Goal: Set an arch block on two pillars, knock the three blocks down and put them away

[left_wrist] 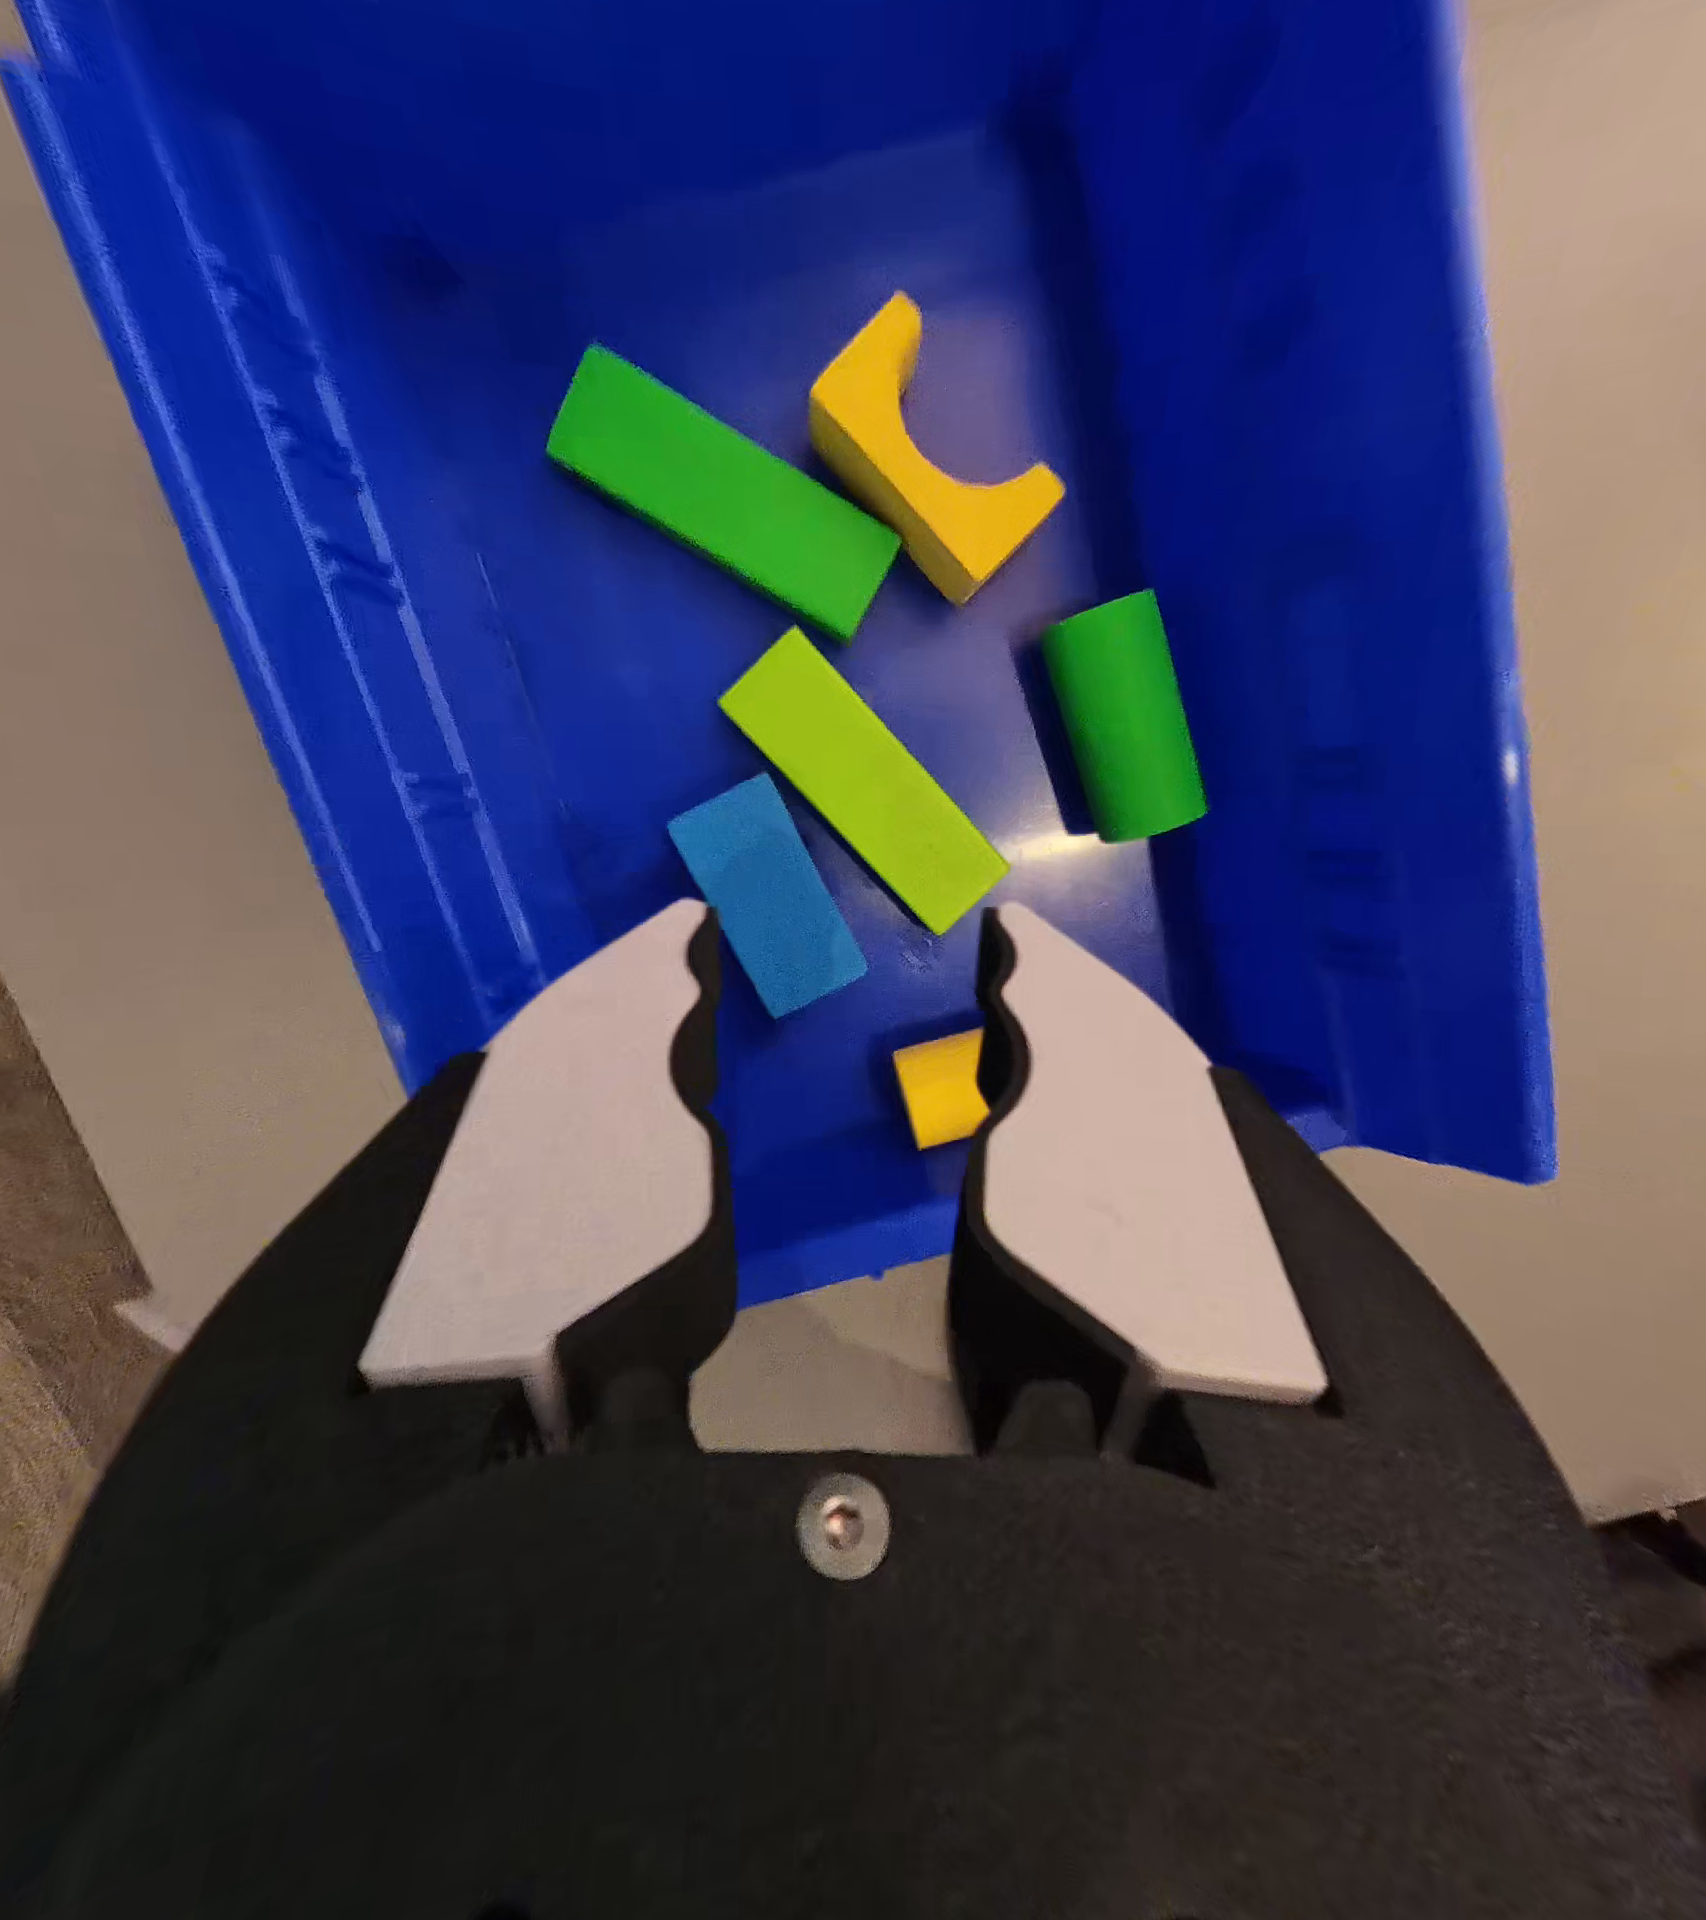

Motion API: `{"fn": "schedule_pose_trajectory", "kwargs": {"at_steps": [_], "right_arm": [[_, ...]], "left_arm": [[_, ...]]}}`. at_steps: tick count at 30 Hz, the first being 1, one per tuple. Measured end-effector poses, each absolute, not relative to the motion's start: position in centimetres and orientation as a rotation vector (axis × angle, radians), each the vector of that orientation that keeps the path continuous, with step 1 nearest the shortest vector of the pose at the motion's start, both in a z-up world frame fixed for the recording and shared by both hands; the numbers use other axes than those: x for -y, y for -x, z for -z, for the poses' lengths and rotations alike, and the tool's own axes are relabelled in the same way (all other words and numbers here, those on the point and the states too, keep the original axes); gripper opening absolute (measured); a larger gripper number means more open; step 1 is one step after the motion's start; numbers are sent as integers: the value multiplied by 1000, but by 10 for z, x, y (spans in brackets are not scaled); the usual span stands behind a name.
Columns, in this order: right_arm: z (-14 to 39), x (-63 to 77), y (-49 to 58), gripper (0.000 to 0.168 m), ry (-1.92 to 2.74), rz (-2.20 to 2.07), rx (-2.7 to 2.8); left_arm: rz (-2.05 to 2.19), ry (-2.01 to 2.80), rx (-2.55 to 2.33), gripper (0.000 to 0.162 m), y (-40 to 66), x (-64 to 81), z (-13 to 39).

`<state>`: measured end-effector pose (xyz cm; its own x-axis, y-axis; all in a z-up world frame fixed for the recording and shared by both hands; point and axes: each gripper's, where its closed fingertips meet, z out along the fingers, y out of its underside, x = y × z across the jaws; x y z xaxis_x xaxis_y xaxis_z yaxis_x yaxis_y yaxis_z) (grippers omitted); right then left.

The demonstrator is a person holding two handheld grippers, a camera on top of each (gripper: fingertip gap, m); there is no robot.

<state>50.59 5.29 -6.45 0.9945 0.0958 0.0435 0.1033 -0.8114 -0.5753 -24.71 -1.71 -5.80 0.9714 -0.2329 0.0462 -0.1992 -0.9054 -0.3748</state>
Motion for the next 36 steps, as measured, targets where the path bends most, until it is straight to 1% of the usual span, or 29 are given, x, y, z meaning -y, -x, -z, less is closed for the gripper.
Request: {"fn": "schedule_pose_trajectory", "kwargs": {"at_steps": [1,2,4,6,8,9,11,12,17,19,20,21,23,25,28,32,36], "right_arm": [[65,-53,-506,42,2526,28,145],[65,-53,-506,42,2528,36,151],[65,-53,-506,42,2530,43,155],[65,-53,-506,42,2529,40,155],[65,-53,-506,42,2527,30,152],[65,-52,-506,42,2527,27,150],[66,-52,-506,42,2531,25,150],[66,-51,-506,42,2532,26,151],[66,-51,-506,42,2537,37,160],[66,-51,-506,42,2537,36,162],[66,-51,-506,42,2538,35,163],[67,-50,-506,42,2541,33,165],[67,-49,-506,42,2546,27,163],[66,-48,-508,42,2545,31,153],[60,-49,-513,42,2523,56,121],[39,-48,-515,42,2459,130,107],[-4,-50,-490,41,2314,200,200]], "left_arm": [[102,2769,-292,40,250,17,64],[56,2791,-272,41,255,15,69],[-14,2860,-216,48,266,17,83],[2,2934,-184,56,266,22,96],[31,2977,-168,55,263,23,105],[23,2990,-156,59,263,23,108],[3,3016,-129,56,265,23,113],[-5,3026,-124,58,265,22,116],[-47,3094,-128,56,269,26,130],[-53,3128,-119,53,270,29,136],[-48,3137,-124,48,270,29,139],[-14,3150,-135,37,267,30,141],[-23,3155,-162,36,267,31,140],[-44,3157,-214,35,269,34,136],[-69,3089,-209,35,272,33,117],[0,2889,-267,34,258,31,69],[230,2630,-538,34,195,38,17]]}}
